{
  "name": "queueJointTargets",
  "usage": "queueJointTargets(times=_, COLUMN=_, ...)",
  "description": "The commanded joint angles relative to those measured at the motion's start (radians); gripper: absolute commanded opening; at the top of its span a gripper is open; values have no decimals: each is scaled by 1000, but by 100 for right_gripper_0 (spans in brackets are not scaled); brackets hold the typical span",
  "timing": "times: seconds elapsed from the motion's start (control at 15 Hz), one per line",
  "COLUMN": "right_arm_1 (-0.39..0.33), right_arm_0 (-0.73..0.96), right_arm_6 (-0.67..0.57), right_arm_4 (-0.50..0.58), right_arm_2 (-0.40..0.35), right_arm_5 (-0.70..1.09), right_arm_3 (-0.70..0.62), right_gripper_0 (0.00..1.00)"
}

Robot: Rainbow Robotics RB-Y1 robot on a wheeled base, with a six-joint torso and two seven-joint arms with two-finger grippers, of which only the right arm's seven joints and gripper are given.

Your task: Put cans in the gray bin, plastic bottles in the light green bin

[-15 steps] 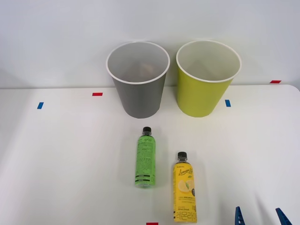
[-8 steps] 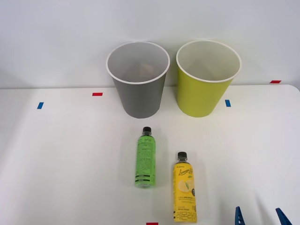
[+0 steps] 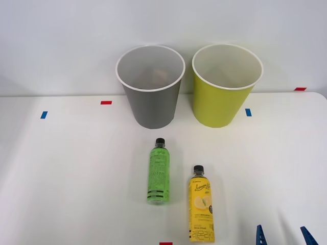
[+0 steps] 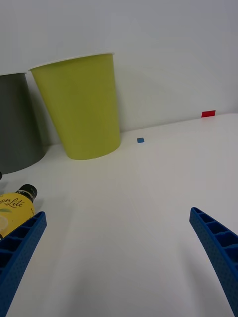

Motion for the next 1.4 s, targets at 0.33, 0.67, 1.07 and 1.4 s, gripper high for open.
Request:
queueJointTargets(times=0.33, right_arm_1=0, right_arm_0=0, right_arm_6=0, right_arm_4=0, right_arm_2=0, right_arm_5=0, right_arm_3=0, right_gripper_0=100)
queueJointTargets(times=0.67, right_arm_1=-87, right_arm_0=-44, right_arm_6=2, right_arm_4=-41, right_arm_2=3, right_arm_5=123, right_arm_3=-40, right_gripper_0=100)
queueJointTargets(times=1.07, right_arm_1=-221, right_arm_0=6, right_arm_6=2, right_arm_4=-132, right_arm_2=20, right_arm_5=718, right_arm_3=-423, right_gripper_0=100)
queueJointTargets(times=1.4, right_arm_1=-318, right_arm_0=-18, right_arm_6=-23, right_arm_4=-175, right_arm_2=31, right_arm_5=1180, right_arm_3=-666, right_gripper_0=100)
